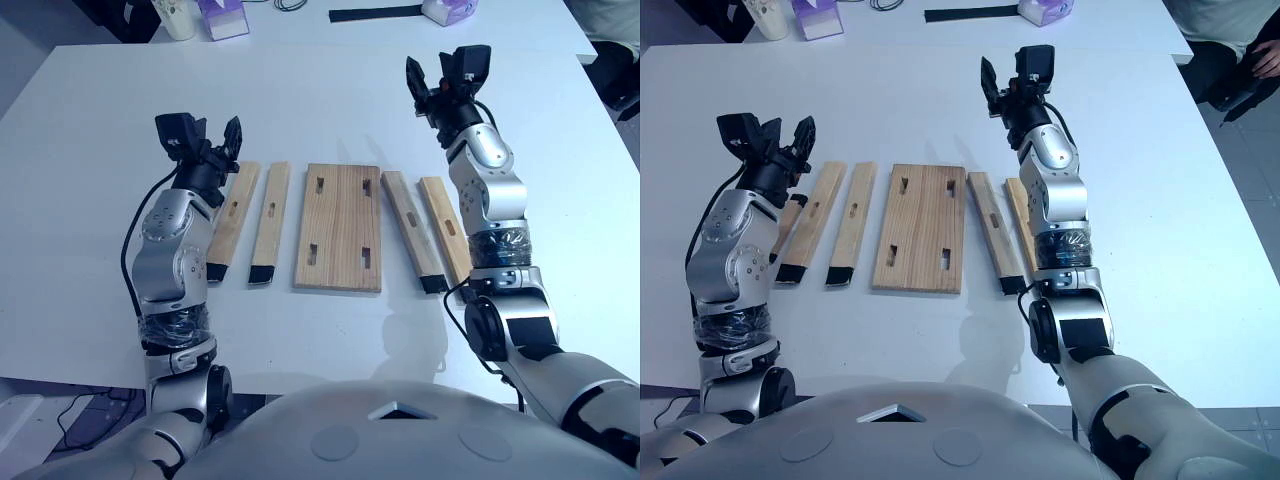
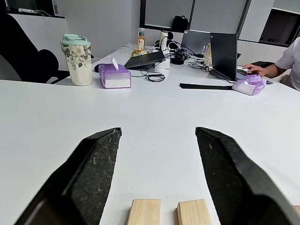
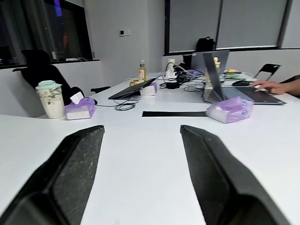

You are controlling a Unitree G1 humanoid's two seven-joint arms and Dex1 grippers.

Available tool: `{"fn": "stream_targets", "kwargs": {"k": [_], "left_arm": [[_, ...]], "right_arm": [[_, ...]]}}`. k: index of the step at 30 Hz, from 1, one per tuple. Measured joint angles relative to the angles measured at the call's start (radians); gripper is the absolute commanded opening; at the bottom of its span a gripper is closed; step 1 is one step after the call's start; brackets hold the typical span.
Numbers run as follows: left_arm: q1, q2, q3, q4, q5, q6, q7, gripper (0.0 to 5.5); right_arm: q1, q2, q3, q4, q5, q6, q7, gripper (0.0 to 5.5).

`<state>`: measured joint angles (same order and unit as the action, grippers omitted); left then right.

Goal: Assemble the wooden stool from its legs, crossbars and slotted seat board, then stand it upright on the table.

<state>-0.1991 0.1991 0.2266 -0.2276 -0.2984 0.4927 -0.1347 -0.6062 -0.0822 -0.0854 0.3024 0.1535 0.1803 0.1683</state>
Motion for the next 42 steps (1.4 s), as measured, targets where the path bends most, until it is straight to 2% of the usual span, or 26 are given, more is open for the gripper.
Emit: {"fn": "stream_targets", "kwargs": {"k": [6, 19, 22, 23, 42], "left_arm": [[-0.02, 0.02, -0.024, 0.007, 0.005, 0.0, -0.005, 2.95], [-0.049, 0.0, -0.078, 0.067, 0.091, -0.088, 0.024, 2.95], [-0.048, 0.0, -0.091, 0.068, 0.102, -0.094, 0.018, 3.44], [-0.048, -0.001, -0.094, 0.068, 0.103, -0.095, 0.017, 3.45], [-0.024, -0.002, -0.081, 0.088, 0.107, -0.116, 0.005, 3.45]], "right_arm": [[0.045, 0.002, 0.049, -0.06, -0.07, -0.053, -0.034, 2.98], [0.058, 0.002, 0.069, -0.04, -0.132, -0.092, -0.078, 2.98], [0.058, 0.003, 0.073, -0.04, -0.131, -0.093, -0.075, 3.48], [0.059, 0.004, 0.076, -0.04, -0.131, -0.093, -0.074, 3.5], [0.06, 0.011, 0.078, -0.041, -0.123, -0.093, -0.064, 3.5]]}}
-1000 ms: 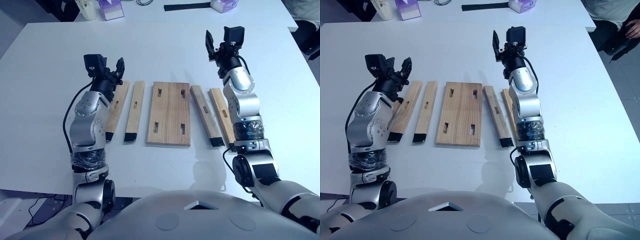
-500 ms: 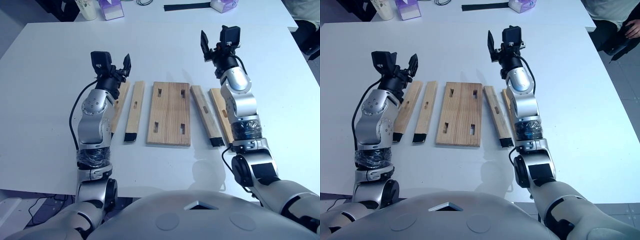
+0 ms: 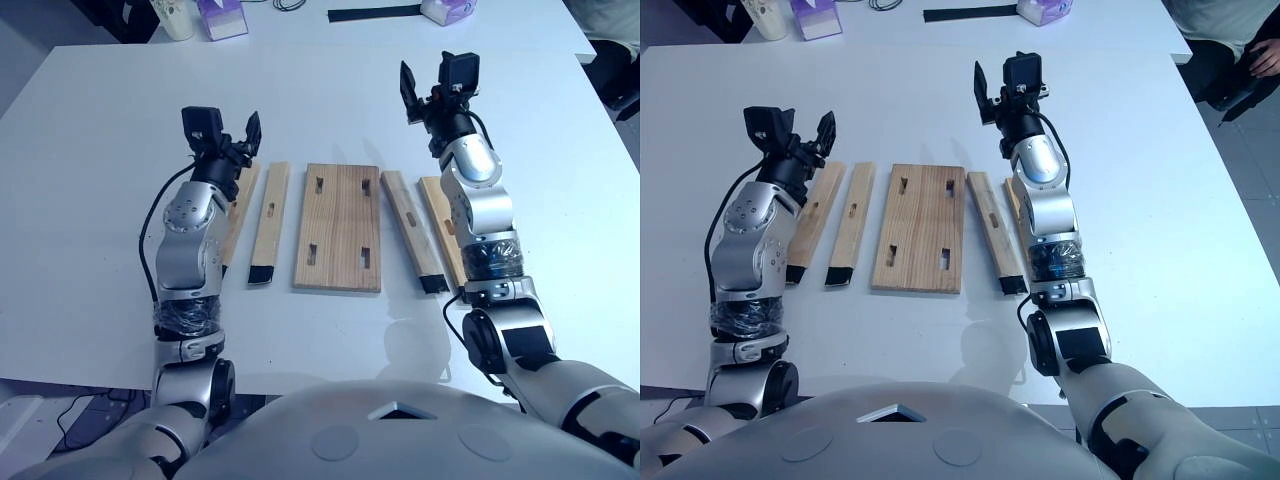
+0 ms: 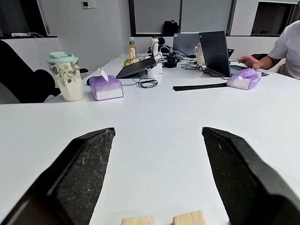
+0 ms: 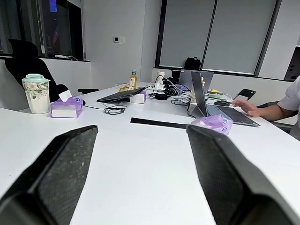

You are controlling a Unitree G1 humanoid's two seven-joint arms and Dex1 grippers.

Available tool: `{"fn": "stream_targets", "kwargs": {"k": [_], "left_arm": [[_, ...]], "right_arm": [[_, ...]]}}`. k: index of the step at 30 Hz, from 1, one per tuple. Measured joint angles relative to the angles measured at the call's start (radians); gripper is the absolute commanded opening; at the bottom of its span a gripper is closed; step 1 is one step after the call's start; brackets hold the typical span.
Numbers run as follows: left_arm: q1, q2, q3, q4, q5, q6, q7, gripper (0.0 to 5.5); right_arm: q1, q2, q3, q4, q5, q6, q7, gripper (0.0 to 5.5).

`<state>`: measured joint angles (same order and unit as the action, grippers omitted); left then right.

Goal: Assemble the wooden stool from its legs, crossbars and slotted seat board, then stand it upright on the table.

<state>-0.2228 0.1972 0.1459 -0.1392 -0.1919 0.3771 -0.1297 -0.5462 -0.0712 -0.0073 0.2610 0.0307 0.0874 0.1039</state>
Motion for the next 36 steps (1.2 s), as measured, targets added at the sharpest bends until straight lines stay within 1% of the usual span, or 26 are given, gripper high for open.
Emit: {"fn": "stream_targets", "kwargs": {"k": [4, 8, 12, 20, 23, 25, 30, 34, 36], "left_arm": [[0.0, -0.004, 0.001, 0.017, 0.003, -0.004, 0.002, 3.45], [-0.003, -0.029, 0.007, 0.033, 0.003, -0.004, 0.039, 3.45], [-0.012, -0.054, -0.013, 0.035, 0.003, -0.005, 0.044, 3.45], [-0.024, -0.032, 0.004, 0.045, 0.011, -0.004, 0.04, 3.45], [-0.038, 0.023, 0.007, 0.065, 0.009, 0.006, -0.019, 3.45], [-0.044, 0.082, 0.031, 0.062, -0.019, 0.037, -0.076, 3.45], [-0.01, 0.247, 0.172, 0.01, -0.159, 0.187, -0.224, 3.45], [0.103, 0.394, 0.235, 0.016, -0.208, 0.247, -0.383, 3.45], [0.184, 0.447, 0.237, 0.018, -0.218, 0.252, -0.47, 3.45]], "right_arm": [[0.003, 0.0, 0.001, 0.0, -0.001, 0.0, 0.0, 3.5], [0.002, 0.0, 0.004, 0.001, -0.004, -0.001, 0.0, 3.5], [0.002, 0.001, 0.009, 0.002, -0.007, -0.002, 0.002, 3.5], [0.005, 0.022, 0.011, 0.002, -0.007, -0.003, -0.002, 3.5], [0.011, 0.027, 0.007, 0.002, -0.008, -0.005, -0.017, 3.5], [0.018, 0.028, 0.004, 0.001, -0.008, -0.005, -0.022, 3.5], [0.036, 0.014, -0.004, -0.014, -0.008, -0.004, -0.021, 3.5], [0.066, -0.016, -0.038, -0.032, -0.008, -0.001, -0.028, 3.5], [0.087, -0.027, -0.045, -0.055, -0.008, 0.002, -0.033, 3.5]]}}
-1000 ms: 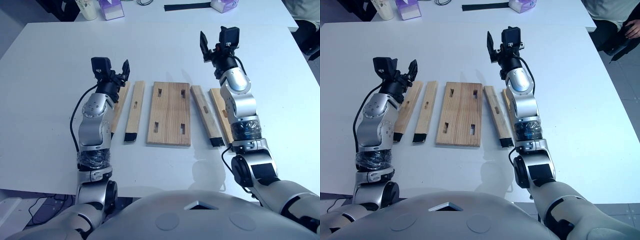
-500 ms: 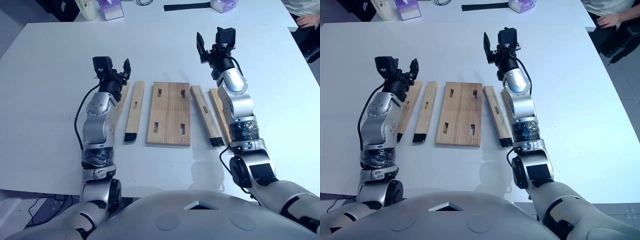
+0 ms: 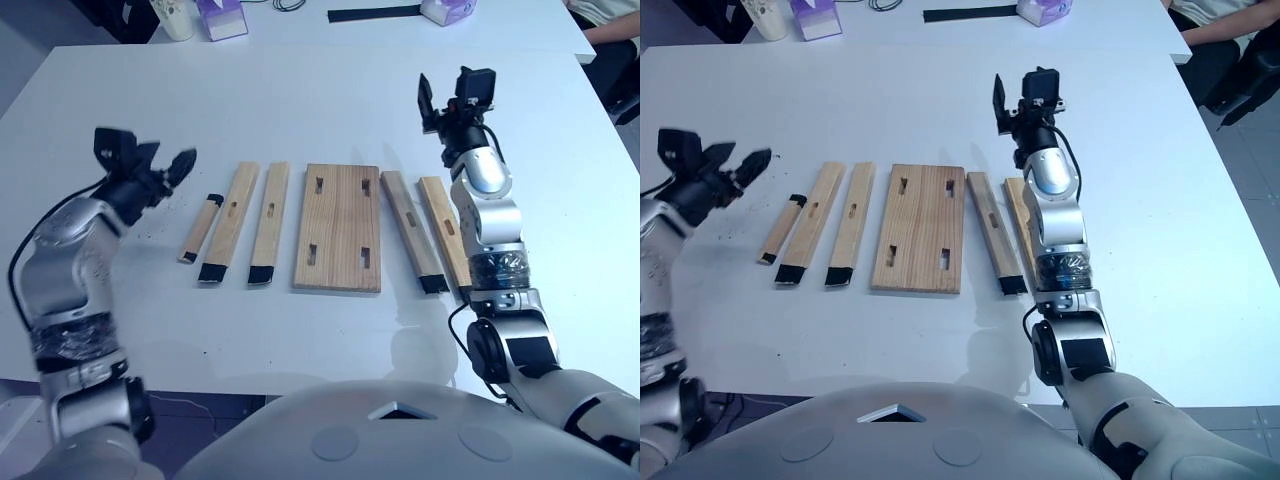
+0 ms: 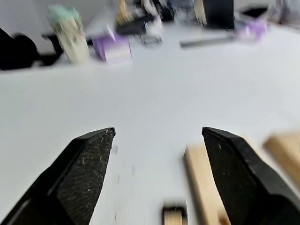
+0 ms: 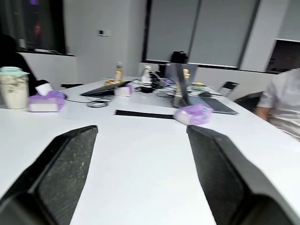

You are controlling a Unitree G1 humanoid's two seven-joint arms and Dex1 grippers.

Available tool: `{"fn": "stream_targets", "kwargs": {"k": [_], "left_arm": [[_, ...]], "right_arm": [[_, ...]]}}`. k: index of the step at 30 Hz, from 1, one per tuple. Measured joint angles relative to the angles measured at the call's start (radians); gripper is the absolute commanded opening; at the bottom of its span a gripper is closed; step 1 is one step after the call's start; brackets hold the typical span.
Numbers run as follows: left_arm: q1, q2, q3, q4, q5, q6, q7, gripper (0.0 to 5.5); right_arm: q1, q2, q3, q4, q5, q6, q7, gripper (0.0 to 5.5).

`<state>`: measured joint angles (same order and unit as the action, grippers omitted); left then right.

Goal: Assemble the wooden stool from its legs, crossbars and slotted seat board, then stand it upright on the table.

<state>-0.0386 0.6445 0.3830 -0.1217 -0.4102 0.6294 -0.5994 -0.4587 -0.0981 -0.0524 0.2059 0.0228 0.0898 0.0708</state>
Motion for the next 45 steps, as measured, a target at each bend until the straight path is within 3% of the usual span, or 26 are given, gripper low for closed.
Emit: {"fn": "stream_targets", "kwargs": {"k": [4, 16, 29, 39, 45], "left_arm": [[0.13, 0.049, -0.01, 0.022, -0.001, 0.0, -0.096, 3.45], [0.177, 0.014, -0.077, 0.039, -0.002, 0.0, -0.1, 3.45], [0.166, 0.019, -0.026, 0.103, -0.027, -0.021, -0.107, 3.45], [0.19, 0.039, -0.079, 0.136, 0.034, -0.077, -0.129, 3.45], [0.217, 0.055, -0.092, 0.136, 0.05, -0.096, -0.129, 2.56]], "right_arm": [[0.042, -0.009, 0.003, -0.018, -0.002, 0.018, 0.001, 3.5], [0.063, -0.017, 0.004, -0.07, -0.022, 0.019, -0.03, 3.5], [0.085, -0.017, 0.007, -0.078, -0.022, 0.027, -0.03, 3.5], [0.085, -0.017, 0.006, -0.076, -0.022, 0.027, -0.031, 3.5], [0.085, -0.016, 0.007, -0.078, -0.023, 0.027, -0.033, 3.51]]}}
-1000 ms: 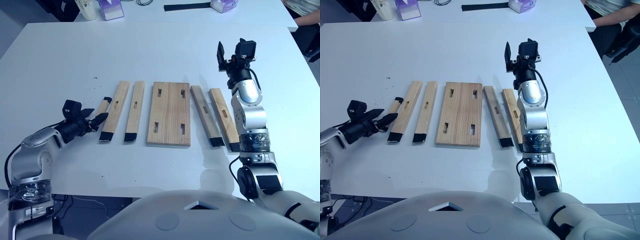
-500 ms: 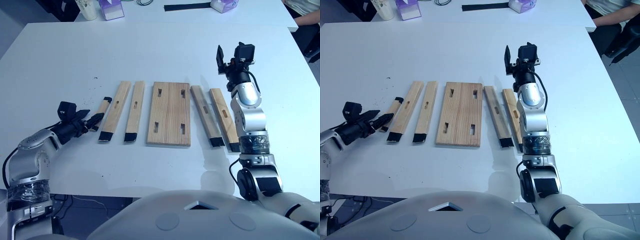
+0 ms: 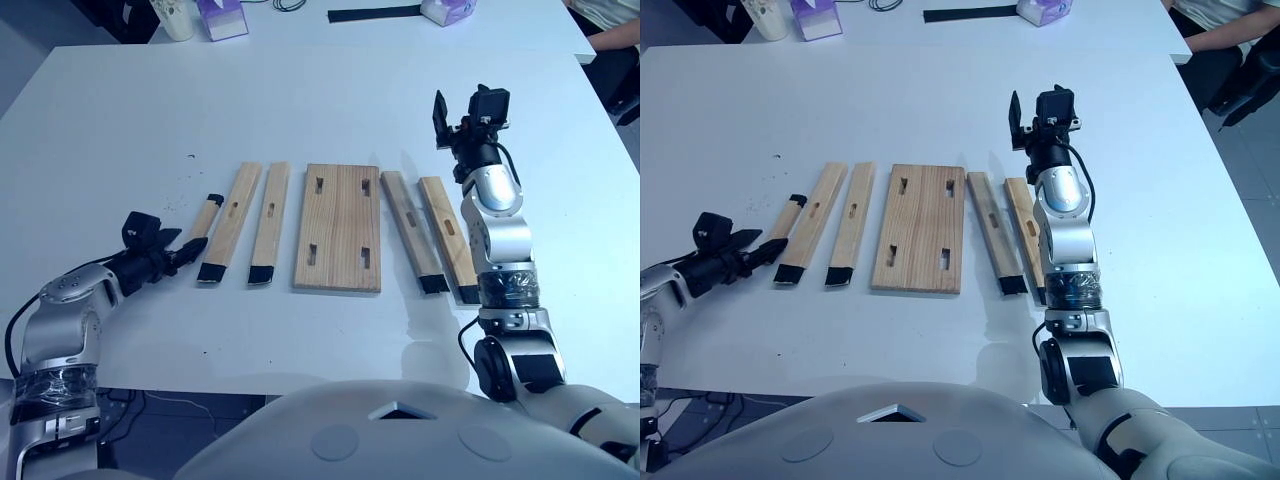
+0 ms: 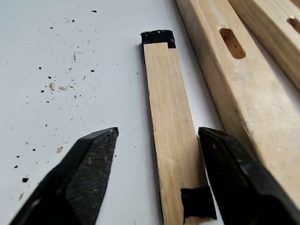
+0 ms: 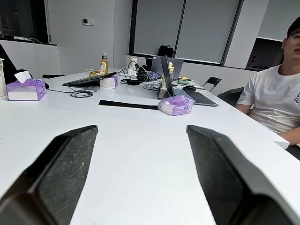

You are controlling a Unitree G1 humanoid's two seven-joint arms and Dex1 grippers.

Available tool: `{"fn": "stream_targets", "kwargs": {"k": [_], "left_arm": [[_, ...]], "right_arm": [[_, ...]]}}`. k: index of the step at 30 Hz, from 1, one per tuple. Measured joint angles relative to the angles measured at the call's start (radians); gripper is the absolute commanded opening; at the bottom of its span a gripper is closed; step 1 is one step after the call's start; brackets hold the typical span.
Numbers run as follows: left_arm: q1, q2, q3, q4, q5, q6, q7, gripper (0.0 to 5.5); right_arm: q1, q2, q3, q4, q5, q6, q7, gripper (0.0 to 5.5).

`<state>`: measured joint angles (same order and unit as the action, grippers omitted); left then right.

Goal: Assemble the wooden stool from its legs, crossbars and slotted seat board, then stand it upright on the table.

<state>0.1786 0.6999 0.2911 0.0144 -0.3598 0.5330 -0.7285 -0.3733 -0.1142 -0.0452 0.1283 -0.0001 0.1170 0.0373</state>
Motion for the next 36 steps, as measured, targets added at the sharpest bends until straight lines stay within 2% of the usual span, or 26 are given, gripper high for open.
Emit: {"fn": "stream_targets", "kwargs": {"k": [8, 13, 16, 21, 23, 27, 30, 36], "left_arm": [[0.063, 0.023, -0.001, -0.041, -0.015, -0.001, -0.036, 1.33], [-0.001, 0.021, -0.001, 0.007, -0.015, 0.0, -0.016, 1.31], [-0.069, -0.052, 0.074, 0.057, -0.073, 0.019, 0.058, 1.31], [-0.303, -0.17, 0.232, -0.06, -0.35, 0.048, 0.166, 1.31], [-0.426, -0.211, 0.238, -0.145, -0.473, 0.054, 0.186, 1.31], [-0.524, -0.277, 0.158, -0.315, -0.686, 0.102, 0.136, 1.31], [-0.525, -0.276, 0.112, -0.362, -0.762, 0.141, 0.101, 1.31], [-0.524, -0.279, 0.032, -0.438, -0.839, 0.171, 0.074, 1.31]], "right_arm": [[0.0, 0.0, 0.001, 0.003, -0.002, 0.0, -0.002, 3.51], [-0.002, 0.002, 0.001, 0.005, -0.001, -0.001, -0.011, 3.51], [-0.038, 0.003, -0.004, 0.012, 0.044, 0.016, 0.039, 3.51], [-0.189, -0.024, -0.031, 0.007, 0.283, 0.183, 0.308, 3.51], [-0.254, -0.057, -0.039, -0.003, 0.399, 0.265, 0.454, 3.51], [-0.402, -0.16, -0.092, -0.011, 0.724, 0.569, 0.753, 3.51], [-0.548, -0.21, -0.154, 0.038, 0.912, 0.779, 0.846, 3.51], [-0.648, -0.262, -0.131, 0.071, 1.012, 0.953, 0.994, 3.51]]}}
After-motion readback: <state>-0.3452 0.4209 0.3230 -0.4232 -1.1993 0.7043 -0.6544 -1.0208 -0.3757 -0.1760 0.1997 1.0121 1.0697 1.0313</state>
